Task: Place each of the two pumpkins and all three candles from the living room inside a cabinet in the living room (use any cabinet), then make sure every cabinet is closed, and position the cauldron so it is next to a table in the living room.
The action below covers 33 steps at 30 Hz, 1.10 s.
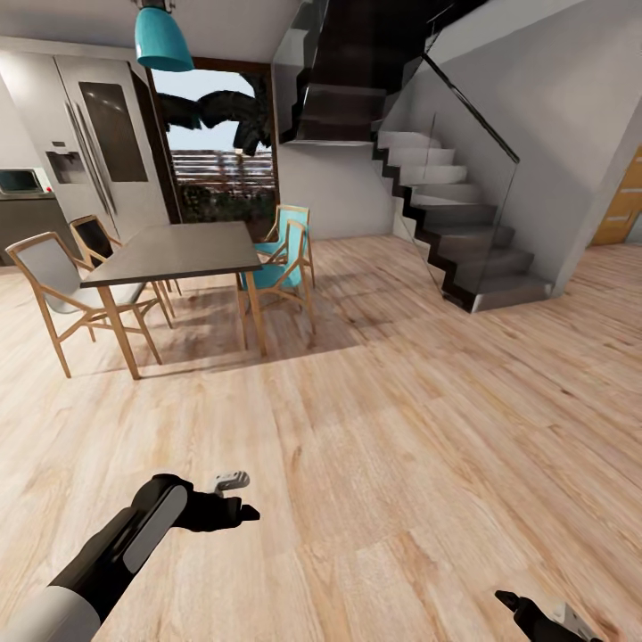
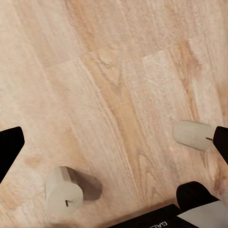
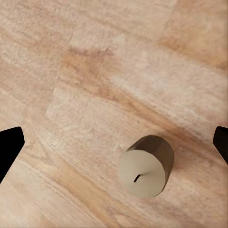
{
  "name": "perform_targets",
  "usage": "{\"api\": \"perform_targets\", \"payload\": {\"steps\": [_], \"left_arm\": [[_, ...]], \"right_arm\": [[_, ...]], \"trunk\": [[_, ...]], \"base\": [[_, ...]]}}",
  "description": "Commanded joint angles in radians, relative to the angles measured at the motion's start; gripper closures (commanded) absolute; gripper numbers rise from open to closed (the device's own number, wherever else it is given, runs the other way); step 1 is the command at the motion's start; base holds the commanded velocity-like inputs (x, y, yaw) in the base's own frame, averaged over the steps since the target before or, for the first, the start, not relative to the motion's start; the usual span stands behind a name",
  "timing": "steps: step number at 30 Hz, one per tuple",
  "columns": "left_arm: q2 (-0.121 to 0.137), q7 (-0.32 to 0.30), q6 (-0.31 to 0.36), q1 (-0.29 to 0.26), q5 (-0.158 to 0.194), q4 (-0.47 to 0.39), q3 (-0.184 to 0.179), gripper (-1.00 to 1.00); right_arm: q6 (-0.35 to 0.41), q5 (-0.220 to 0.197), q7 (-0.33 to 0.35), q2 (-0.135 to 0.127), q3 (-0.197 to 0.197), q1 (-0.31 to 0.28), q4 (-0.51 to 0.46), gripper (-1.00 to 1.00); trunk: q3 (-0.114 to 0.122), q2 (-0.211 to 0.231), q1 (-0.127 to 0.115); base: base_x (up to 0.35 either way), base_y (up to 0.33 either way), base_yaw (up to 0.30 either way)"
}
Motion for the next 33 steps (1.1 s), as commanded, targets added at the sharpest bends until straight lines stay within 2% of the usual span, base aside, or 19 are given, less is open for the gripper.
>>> {"api": "perform_targets", "payload": {"steps": [1,26,30,33], "left_arm": [[0.001,0.000,0.002,-0.001,0.001,-0.001,-0.002,-1.00],[0.000,0.003,0.002,-0.001,0.008,0.001,-0.003,-1.00],[-0.001,0.009,0.001,-0.001,0.008,0.016,-0.002,-1.00],[-0.006,0.012,0.001,-0.002,0.007,0.035,-0.002,-1.00]], "right_arm": [[0.003,-0.011,0.007,0.000,0.008,-0.002,0.004,-1.00],[0.008,-0.006,0.016,0.000,0.013,-0.002,-0.004,-1.00],[0.052,-0.002,0.009,0.000,0.015,-0.002,-0.007,-1.00],[0.125,0.002,-0.027,-0.002,0.020,-0.004,-0.022,-1.00]], "trunk": [[-0.001,0.000,0.000],[-0.001,0.000,0.000],[-0.001,0.000,0.000],[-0.001,0.000,0.000]], "base": [[-0.008,-0.009,0.000],[-0.025,-0.024,0.000],[0.000,0.000,0.000],[0.000,0.000,0.000]]}}
